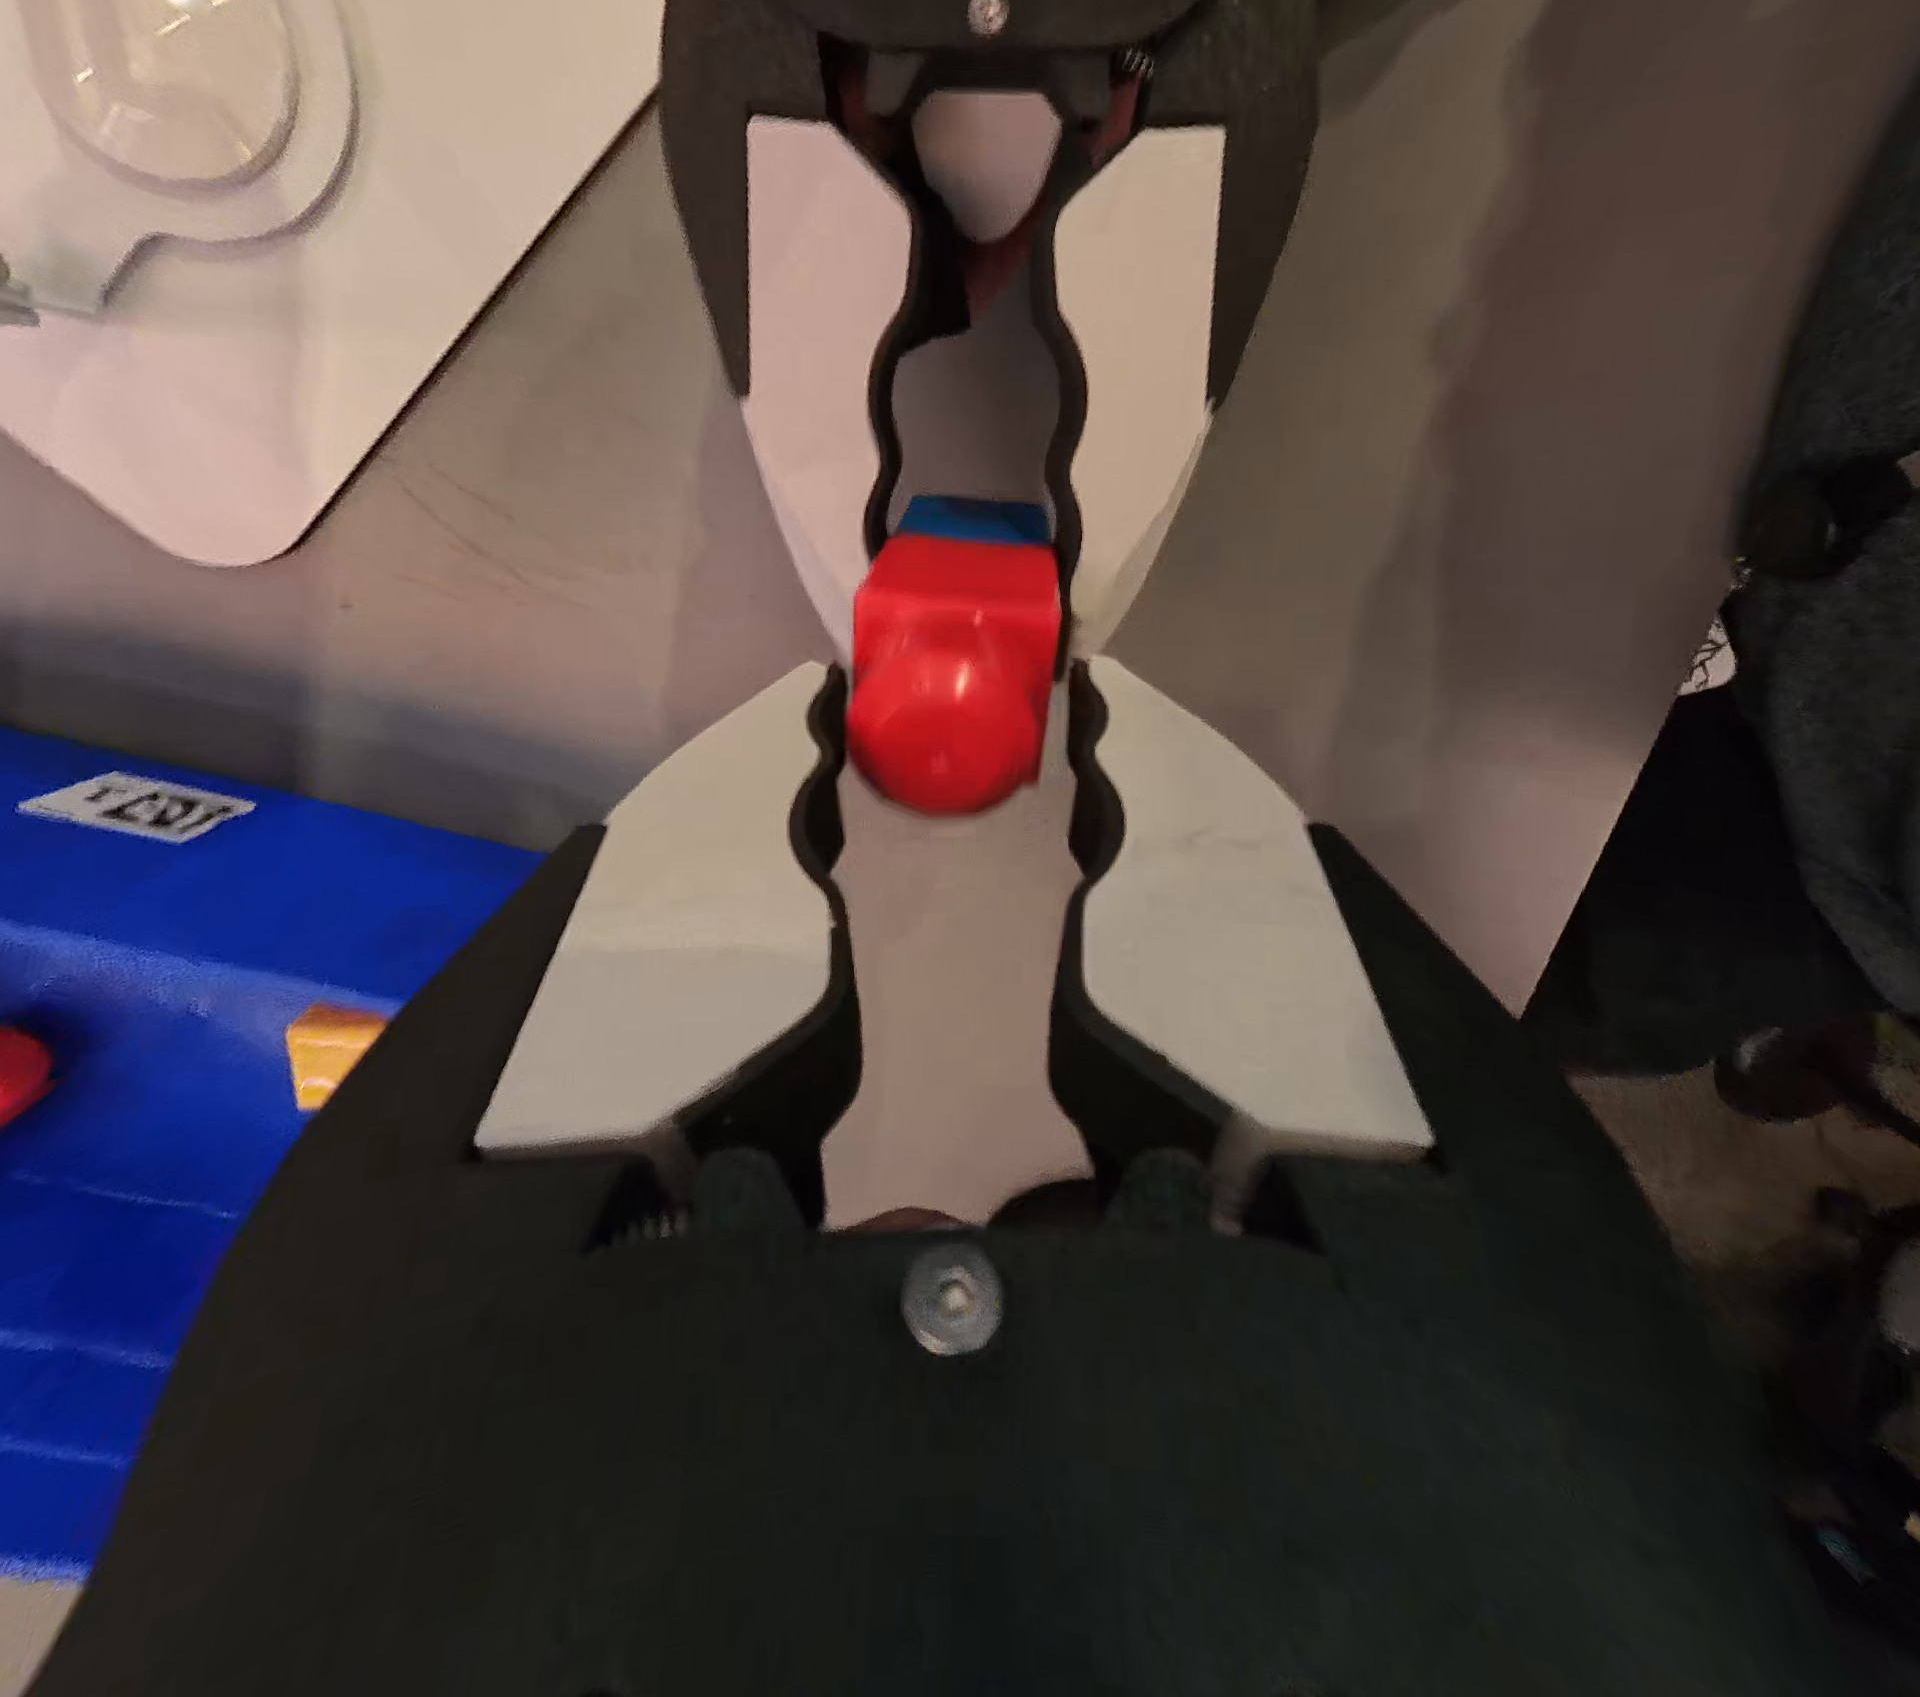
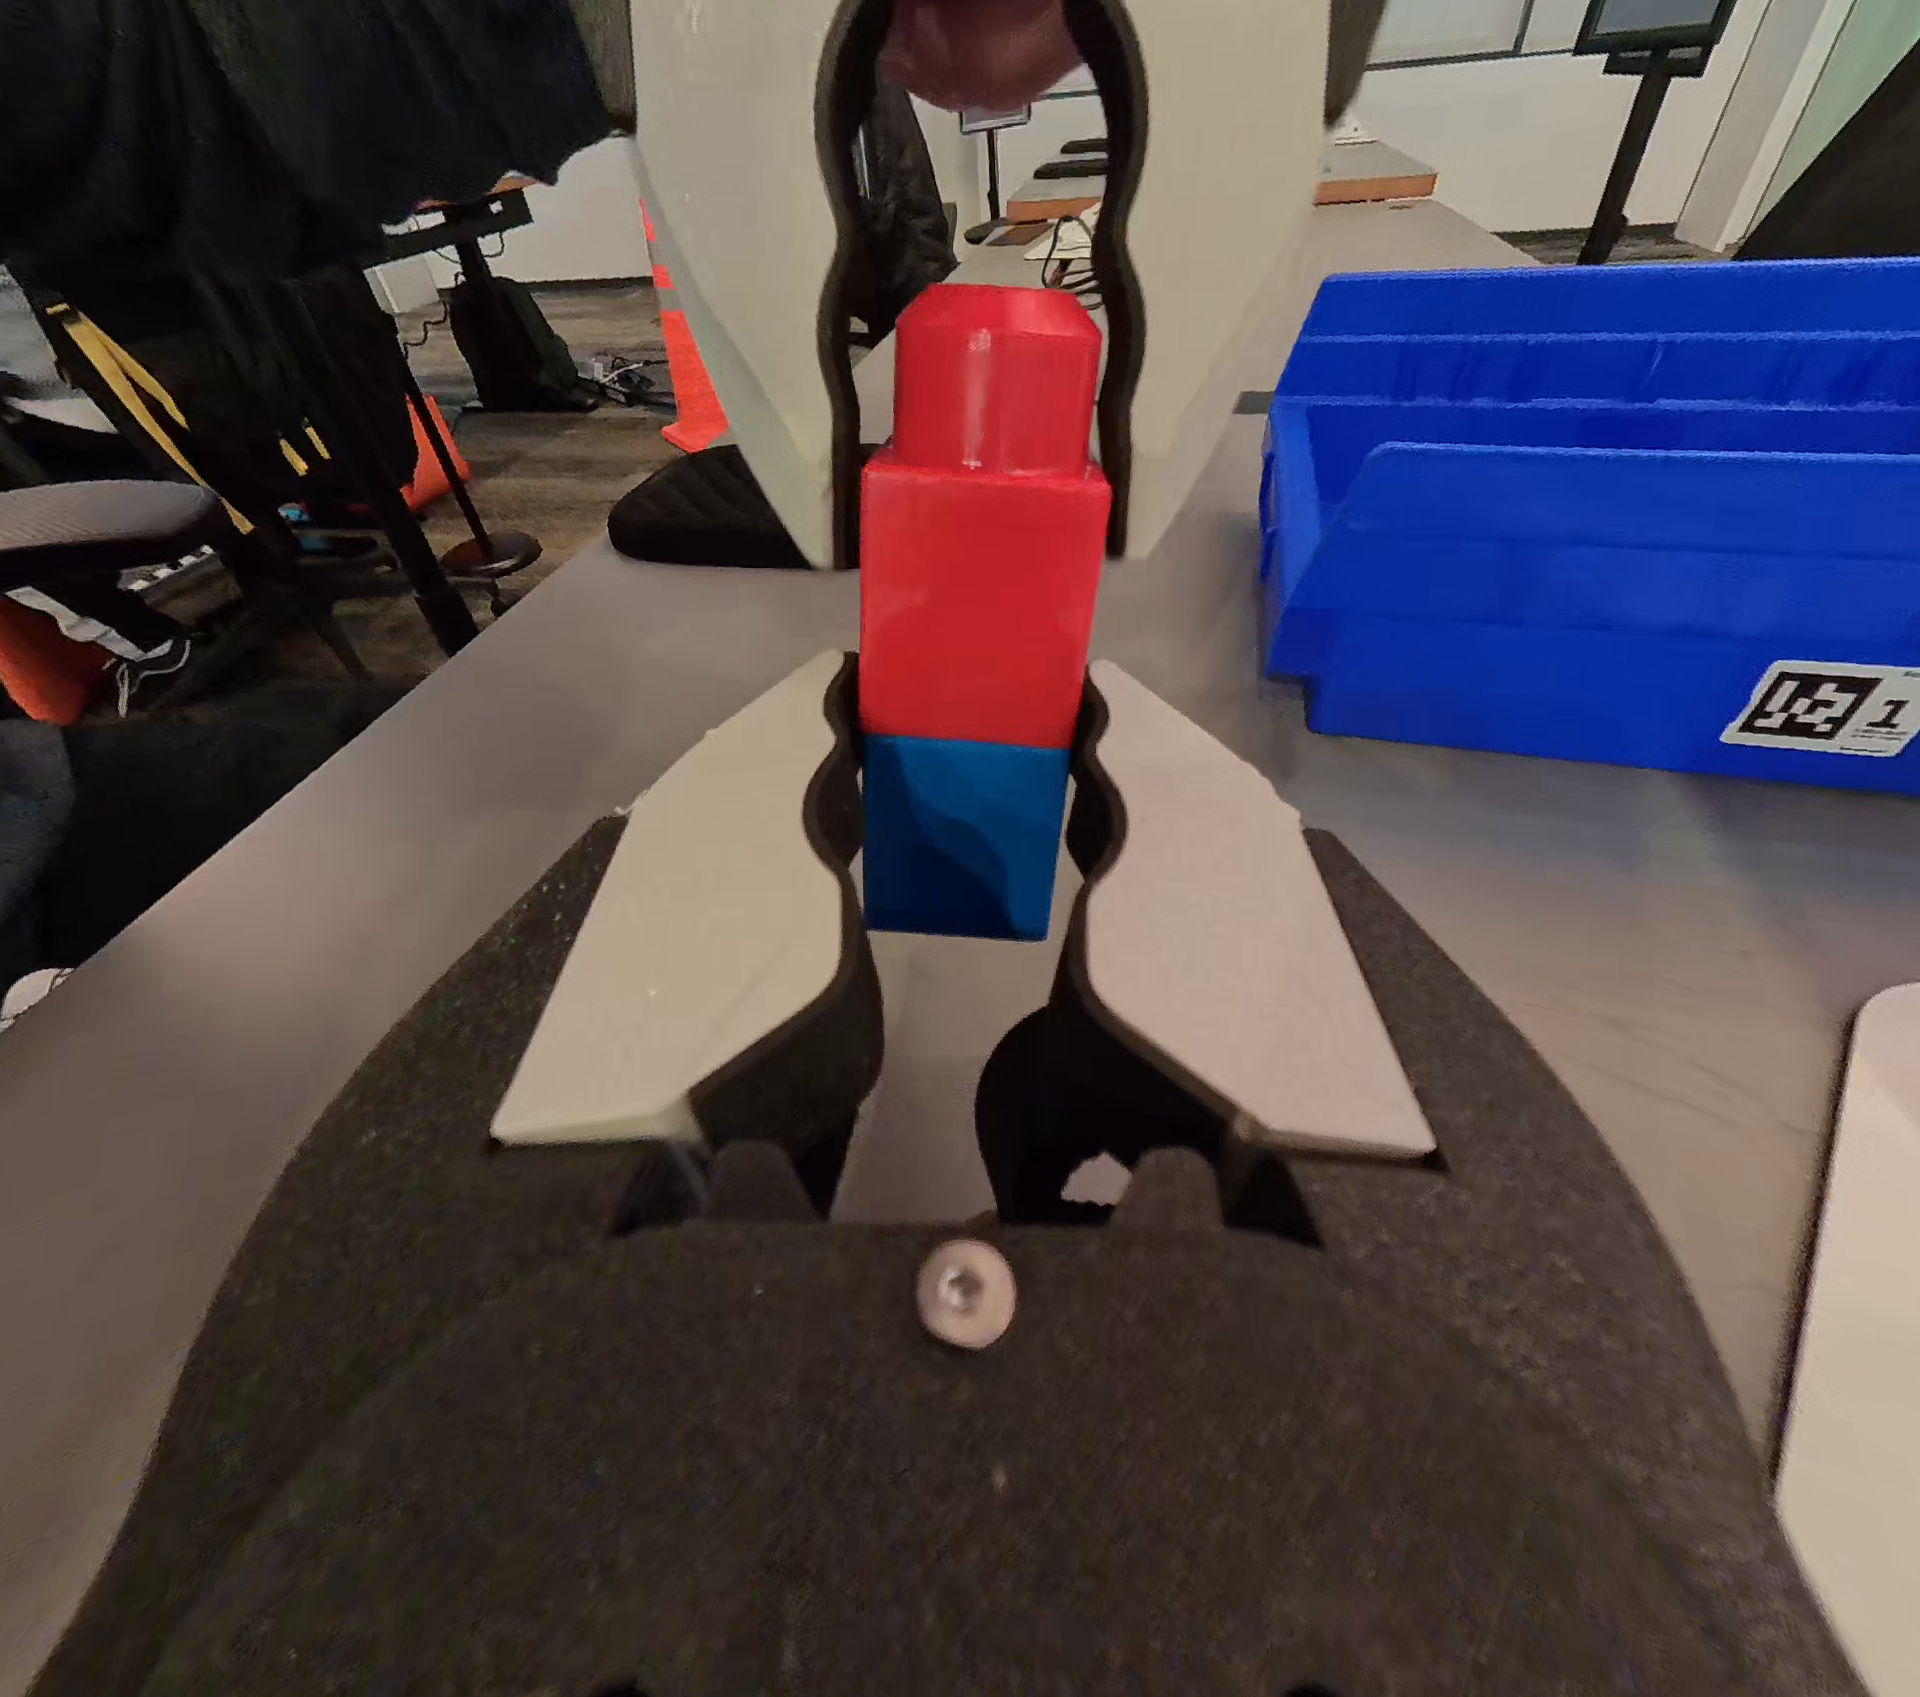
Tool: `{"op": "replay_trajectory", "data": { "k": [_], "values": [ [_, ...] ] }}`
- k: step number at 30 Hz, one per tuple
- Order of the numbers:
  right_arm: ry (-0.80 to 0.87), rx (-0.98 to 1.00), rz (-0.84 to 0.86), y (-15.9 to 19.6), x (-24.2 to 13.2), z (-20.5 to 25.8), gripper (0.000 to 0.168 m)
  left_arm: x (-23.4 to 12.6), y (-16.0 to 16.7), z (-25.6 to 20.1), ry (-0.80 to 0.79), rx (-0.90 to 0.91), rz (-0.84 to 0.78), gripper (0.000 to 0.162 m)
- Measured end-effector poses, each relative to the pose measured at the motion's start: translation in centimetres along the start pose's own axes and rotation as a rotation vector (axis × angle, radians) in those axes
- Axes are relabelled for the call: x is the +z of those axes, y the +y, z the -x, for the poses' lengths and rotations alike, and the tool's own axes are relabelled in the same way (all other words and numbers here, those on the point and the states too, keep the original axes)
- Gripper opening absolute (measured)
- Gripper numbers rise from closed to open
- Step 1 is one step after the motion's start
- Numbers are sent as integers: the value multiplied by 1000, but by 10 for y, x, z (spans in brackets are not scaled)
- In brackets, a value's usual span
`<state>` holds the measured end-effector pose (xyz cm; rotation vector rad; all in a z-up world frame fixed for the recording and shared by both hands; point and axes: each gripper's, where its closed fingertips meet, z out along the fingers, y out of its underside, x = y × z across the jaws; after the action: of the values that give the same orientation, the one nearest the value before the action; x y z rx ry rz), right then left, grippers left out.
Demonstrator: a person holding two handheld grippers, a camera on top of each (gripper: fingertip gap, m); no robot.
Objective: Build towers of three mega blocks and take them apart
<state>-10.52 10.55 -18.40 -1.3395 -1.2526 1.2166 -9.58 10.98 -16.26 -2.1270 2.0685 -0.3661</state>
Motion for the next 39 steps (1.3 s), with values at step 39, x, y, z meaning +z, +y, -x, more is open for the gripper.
{"op": "replay_trajectory", "data": {
  "k": [39],
  "values": [
    [-19, 95, -36, -3, -6, -8, 36, 35, 158, 204, -257, 93, 120, 63]
  ]
}}
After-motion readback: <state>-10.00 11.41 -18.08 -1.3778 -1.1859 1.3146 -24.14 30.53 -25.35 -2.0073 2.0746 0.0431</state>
